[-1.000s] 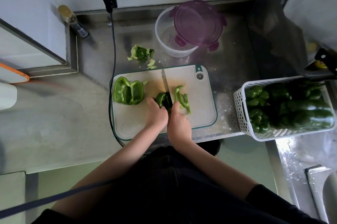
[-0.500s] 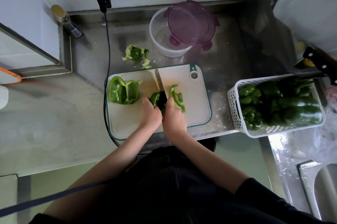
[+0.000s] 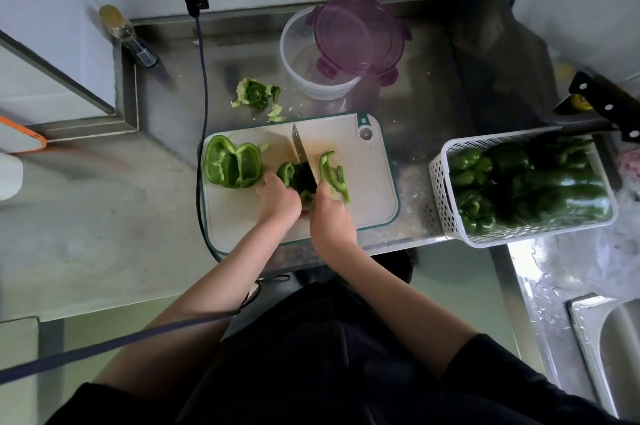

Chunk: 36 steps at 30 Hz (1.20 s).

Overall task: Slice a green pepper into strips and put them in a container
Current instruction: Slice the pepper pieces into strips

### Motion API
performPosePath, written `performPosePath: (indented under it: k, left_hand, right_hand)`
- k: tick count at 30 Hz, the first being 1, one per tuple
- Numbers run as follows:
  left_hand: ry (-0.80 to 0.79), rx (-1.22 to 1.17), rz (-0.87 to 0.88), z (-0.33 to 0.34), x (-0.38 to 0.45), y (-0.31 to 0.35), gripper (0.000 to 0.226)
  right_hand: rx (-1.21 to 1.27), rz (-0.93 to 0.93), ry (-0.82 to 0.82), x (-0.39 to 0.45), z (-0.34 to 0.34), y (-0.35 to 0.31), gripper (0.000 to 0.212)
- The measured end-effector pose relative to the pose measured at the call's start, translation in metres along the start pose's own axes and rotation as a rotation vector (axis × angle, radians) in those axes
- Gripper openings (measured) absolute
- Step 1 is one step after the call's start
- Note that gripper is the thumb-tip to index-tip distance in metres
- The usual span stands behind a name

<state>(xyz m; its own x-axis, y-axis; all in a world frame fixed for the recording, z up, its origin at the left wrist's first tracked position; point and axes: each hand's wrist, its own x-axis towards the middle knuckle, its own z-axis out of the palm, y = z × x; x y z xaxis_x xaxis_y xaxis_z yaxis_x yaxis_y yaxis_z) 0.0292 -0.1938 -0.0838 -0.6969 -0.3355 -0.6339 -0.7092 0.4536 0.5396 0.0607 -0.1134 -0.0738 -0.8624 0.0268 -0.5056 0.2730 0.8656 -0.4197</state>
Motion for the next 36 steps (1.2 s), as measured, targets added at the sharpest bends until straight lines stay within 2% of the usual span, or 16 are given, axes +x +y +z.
performPosePath:
  k: [4,7,9,11,14,17,20,22,24,32,36]
  left_hand:
    - [-0.042,0.033,0.017,0.002,0.004,-0.009,0.037]
    - [-0.048,-0.098,-0.035,0.001,0.014,-0.017,0.043]
    - [-0.070,-0.192,-0.083,-0.002,0.021,-0.021,0.051]
    - [-0.101,-0.264,-0.130,-0.011,0.022,-0.021,0.056]
    - [-0.142,-0.371,-0.160,-0.019,0.021,-0.022,0.048]
    - [-0.129,-0.316,-0.112,-0.022,0.019,-0.024,0.040]
    - [-0.169,-0.395,-0.146,-0.022,0.020,-0.023,0.051]
    - [-0.212,-0.483,-0.157,-0.021,0.020,-0.017,0.057]
    - [-0.239,-0.466,-0.114,-0.019,0.019,-0.012,0.055]
    - [-0.289,-0.386,-0.159,-0.032,0.021,-0.022,0.042]
    - [-0.261,-0.324,-0.152,-0.034,0.018,-0.027,0.033]
  right_hand:
    - [0.004,-0.014,0.003,0.017,-0.008,-0.009,0.029]
    - [-0.003,0.001,0.014,0.020,-0.008,-0.010,0.032]
    - [0.034,-0.003,0.020,0.009,-0.002,0.003,0.023]
    - [0.098,0.005,0.044,0.004,-0.005,0.017,0.022]
    - [0.153,0.025,0.107,0.021,-0.022,0.026,0.025]
    - [0.206,-0.017,0.150,0.028,-0.043,0.033,0.019]
    - [0.192,-0.057,0.226,0.020,-0.050,0.049,0.018]
    - [0.260,-0.012,0.290,0.014,-0.049,0.059,0.020]
    - [0.334,0.078,0.312,0.009,-0.045,0.069,0.022]
    - [0.311,0.179,0.209,0.002,-0.033,0.078,0.021]
    - [0.237,0.139,0.155,0.011,-0.033,0.069,0.022]
